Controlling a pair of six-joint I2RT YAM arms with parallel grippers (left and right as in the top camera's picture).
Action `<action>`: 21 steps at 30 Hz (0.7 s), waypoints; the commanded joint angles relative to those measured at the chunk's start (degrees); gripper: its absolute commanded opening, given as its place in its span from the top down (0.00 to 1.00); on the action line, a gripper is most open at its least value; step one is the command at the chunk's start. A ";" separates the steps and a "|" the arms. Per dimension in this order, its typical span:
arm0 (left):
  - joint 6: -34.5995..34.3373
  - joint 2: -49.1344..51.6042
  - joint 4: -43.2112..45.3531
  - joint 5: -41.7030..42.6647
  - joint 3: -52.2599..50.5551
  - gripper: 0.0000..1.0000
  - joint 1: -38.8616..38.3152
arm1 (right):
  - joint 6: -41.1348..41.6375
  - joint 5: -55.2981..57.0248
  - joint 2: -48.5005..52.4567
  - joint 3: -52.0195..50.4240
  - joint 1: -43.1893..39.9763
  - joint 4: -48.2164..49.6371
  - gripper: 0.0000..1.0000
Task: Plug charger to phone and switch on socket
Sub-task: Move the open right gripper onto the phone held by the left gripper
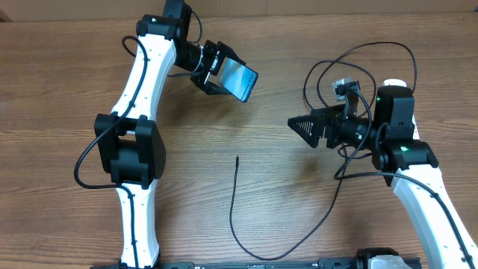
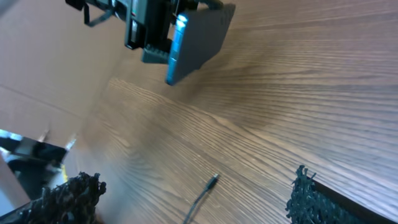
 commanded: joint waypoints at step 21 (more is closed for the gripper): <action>-10.99 0.02 -1.70 -16.61 1.79 0.96 -4.74 | 29.42 2.58 11.21 1.57 0.59 9.22 0.00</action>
